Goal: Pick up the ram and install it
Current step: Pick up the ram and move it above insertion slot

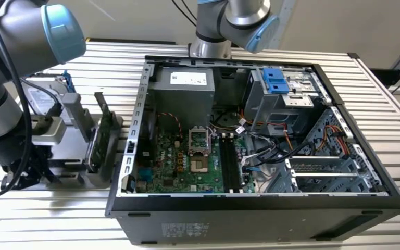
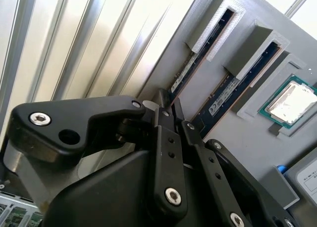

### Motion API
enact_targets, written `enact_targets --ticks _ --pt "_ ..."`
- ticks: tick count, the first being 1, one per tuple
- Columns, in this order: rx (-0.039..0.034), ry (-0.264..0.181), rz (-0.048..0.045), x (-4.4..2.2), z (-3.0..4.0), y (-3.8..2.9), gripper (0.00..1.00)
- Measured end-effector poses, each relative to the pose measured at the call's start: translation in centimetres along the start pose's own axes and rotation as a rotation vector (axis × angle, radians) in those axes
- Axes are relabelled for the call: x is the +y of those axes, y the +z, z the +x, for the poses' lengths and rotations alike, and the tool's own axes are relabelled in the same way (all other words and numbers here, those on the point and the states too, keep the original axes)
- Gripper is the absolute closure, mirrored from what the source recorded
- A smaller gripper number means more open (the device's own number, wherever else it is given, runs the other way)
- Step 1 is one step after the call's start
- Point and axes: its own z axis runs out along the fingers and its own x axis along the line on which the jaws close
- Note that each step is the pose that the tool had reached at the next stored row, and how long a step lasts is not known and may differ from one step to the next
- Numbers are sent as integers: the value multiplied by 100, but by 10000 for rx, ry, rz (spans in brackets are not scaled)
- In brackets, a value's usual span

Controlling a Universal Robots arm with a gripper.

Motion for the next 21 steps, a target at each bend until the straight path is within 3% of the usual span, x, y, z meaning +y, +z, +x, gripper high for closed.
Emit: enact_targets --ticks 21 --pt "0 0 1 1 -1 -110 100"
